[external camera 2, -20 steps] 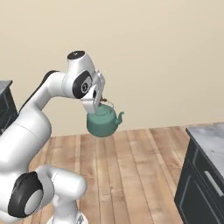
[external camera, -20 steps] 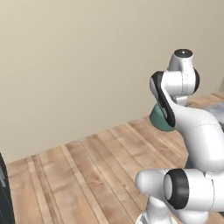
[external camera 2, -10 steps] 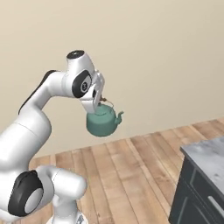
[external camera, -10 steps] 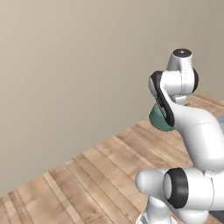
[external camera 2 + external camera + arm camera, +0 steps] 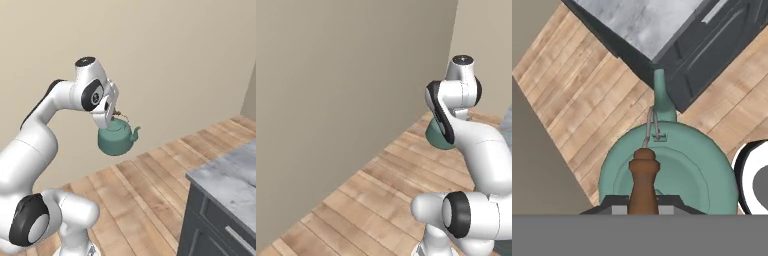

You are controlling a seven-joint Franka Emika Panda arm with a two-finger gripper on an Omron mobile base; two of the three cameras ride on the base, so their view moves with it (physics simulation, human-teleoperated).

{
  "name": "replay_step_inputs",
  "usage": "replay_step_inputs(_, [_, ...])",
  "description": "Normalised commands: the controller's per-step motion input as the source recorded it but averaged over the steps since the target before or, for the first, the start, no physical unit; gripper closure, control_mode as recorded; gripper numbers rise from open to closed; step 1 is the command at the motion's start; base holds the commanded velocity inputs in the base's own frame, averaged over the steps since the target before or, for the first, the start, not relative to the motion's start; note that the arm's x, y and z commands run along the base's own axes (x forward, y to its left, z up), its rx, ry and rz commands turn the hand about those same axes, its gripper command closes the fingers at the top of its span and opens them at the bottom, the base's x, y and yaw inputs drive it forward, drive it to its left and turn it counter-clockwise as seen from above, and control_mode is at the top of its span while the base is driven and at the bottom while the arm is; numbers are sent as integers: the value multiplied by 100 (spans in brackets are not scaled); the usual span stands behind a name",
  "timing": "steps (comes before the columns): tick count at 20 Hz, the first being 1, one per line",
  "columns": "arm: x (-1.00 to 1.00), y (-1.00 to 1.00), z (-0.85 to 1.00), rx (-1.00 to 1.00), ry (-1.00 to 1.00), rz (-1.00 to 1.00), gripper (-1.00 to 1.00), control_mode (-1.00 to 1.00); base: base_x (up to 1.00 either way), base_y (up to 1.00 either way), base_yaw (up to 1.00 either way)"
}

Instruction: The kettle is done boiling. Turn off the stove, then wait for 300 timesteps before moving the kettle to the dining table.

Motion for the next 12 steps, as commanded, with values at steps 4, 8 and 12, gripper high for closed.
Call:
replay_step_inputs(4, [0,0,0,0,0,0,100,100,72,5,-44])
replay_step_inputs(8, [0,0,0,0,0,0,100,100,79,11,-42])
replay_step_inputs(12, [0,0,0,0,0,0,100,100,96,18,-36])
